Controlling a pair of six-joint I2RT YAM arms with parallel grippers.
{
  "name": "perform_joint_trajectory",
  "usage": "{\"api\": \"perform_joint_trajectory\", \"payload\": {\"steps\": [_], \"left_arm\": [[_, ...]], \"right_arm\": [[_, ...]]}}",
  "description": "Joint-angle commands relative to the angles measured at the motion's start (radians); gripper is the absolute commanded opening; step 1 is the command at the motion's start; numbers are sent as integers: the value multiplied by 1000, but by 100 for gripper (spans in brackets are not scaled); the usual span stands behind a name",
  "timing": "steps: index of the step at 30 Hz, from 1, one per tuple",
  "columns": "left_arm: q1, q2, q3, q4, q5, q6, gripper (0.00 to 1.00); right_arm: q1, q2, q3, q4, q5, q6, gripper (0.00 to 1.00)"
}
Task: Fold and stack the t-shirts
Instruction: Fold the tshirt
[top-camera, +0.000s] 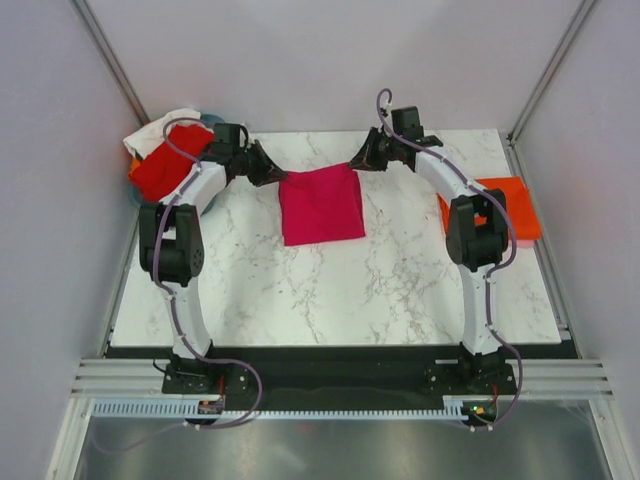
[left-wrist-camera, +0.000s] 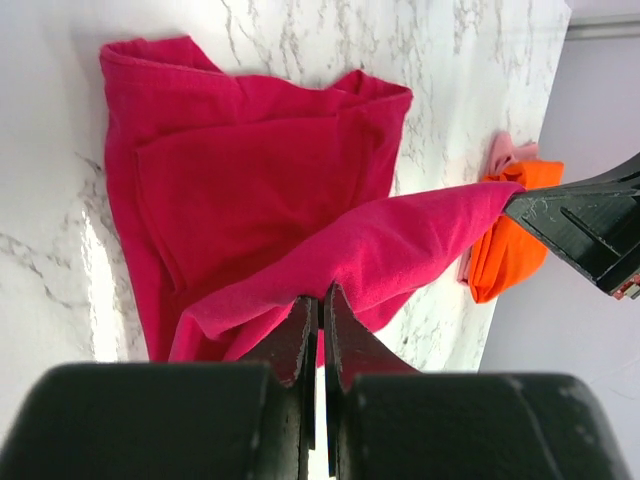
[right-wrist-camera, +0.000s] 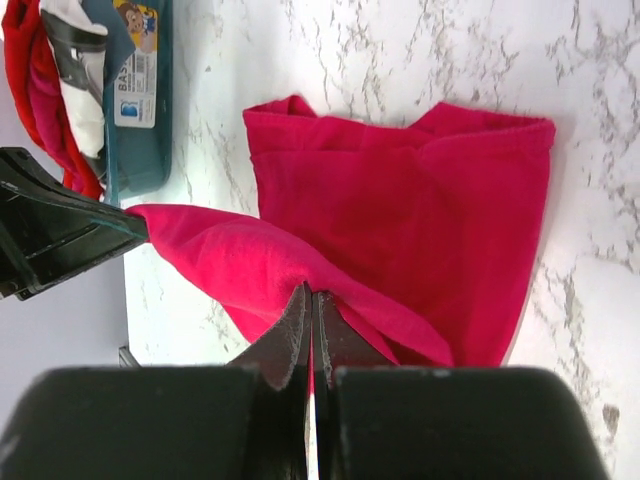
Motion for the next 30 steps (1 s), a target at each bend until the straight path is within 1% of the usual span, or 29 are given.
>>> {"api": "perform_joint_trajectory", "payload": {"steps": [1, 4, 8, 9, 10, 11, 12, 13, 15, 18, 21, 22, 24, 28, 30], "left_arm": [[13, 101, 122, 18, 10, -26, 4], [16, 172, 186, 18, 24, -37, 4], [21, 268, 297, 24, 5, -51, 6], [19, 305, 314, 32, -2, -50, 18], [18, 321, 328, 41, -24, -36, 33], [18, 336, 361, 41, -36, -27, 46], [19, 350, 375, 42, -45, -17, 70], [18, 362, 384, 41, -62, 9, 80], [18, 350, 383, 42, -79, 32, 85], [13, 299, 336, 55, -122, 87, 87], [7, 261, 294, 59, -139, 142, 86], [4, 258, 286, 62, -139, 148, 85], [4, 258, 262, 67, -136, 151, 84], [4, 265, 219, 79, -133, 151, 82], [4, 267, 200, 105, -124, 154, 82]], "right_arm": [[-9, 67, 110, 23, -30, 18, 1], [-18, 127, 143, 43, -30, 34, 1], [-38, 193, 161, 149, -33, 83, 1], [-41, 212, 158, 173, -27, 95, 8], [-47, 223, 149, 204, -21, 122, 34], [-49, 229, 122, 273, -12, 135, 50], [-51, 231, 102, 310, -2, 147, 71], [-49, 226, 83, 336, 7, 155, 91], [-48, 207, 26, 393, -2, 147, 94], [-49, 170, -29, 393, 15, 94, 92], [-48, 142, -66, 379, 34, 29, 87], [-49, 141, -73, 375, 48, 18, 82], [-48, 148, -75, 358, 50, -3, 77], [-46, 179, -57, 342, 28, -6, 70], [-46, 199, -54, 341, 22, -6, 68]]}}
